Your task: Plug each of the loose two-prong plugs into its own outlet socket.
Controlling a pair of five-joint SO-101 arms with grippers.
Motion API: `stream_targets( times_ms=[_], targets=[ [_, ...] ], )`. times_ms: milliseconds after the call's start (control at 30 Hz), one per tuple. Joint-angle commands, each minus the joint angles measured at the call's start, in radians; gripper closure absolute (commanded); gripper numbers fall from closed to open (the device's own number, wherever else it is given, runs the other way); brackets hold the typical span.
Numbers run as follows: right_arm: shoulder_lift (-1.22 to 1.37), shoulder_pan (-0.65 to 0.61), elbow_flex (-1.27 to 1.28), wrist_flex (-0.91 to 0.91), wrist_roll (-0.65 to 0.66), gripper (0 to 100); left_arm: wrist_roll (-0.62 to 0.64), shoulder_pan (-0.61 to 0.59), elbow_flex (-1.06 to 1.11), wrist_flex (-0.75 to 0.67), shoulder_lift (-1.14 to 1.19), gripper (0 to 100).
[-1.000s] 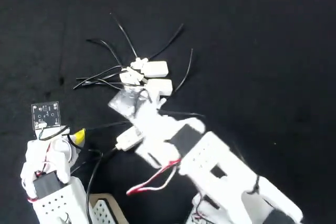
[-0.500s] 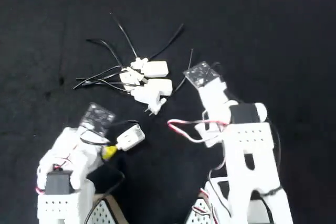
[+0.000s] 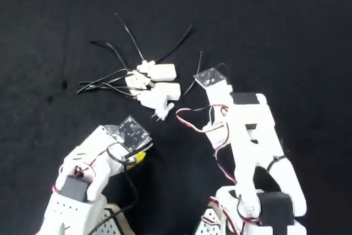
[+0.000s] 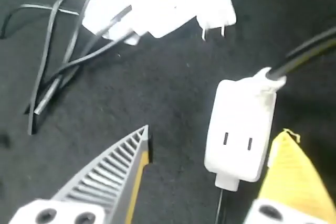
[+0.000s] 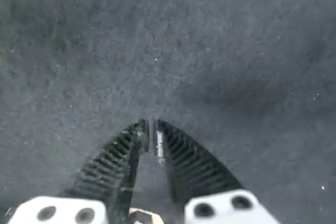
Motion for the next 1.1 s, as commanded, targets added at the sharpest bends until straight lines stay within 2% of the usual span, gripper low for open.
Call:
stream_targets(
  times_ms=[0,167,300,433,600,700,800,933,1000,1067],
  targets=[
    [0.002,0.009,-0.053,-0.015,-0.008,98.6,-0.006,0.002,-0.03,-0.144,0.157,65],
    [0.002,0.008,-0.047,-0.018,-0.008,98.6,-0.009,0.007,-0.147,-0.258,0.479,65],
    [0.004,0.008,-0.044,-0.015,-0.008,98.6,-0.006,0.004,-0.26,-0.293,0.743,65],
    [0.002,0.008,-0.021,-0.021,-0.008,98.6,-0.005,0.002,-0.312,-0.325,0.844,76],
    [0.002,0.008,-0.019,-0.021,-0.008,98.6,-0.005,-0.004,-0.309,-0.31,0.81,90],
    [0.002,0.008,-0.019,-0.021,-0.008,98.6,-0.008,-0.016,-0.337,-0.192,0.752,97],
    [0.007,0.008,-0.018,-0.021,-0.008,98.6,-0.009,-0.068,-0.384,-0.035,0.647,96],
    [0.008,0.008,-0.018,-0.021,-0.008,98.6,-0.028,-0.214,-0.461,0.161,0.473,96],
    [0.008,0.008,-0.018,-0.021,-0.008,98.6,-0.115,-0.315,-0.487,0.195,0.407,96],
    [0.008,0.008,-0.018,-0.021,-0.008,98.6,-0.226,-0.409,-0.475,0.17,0.385,96]
  ],
)
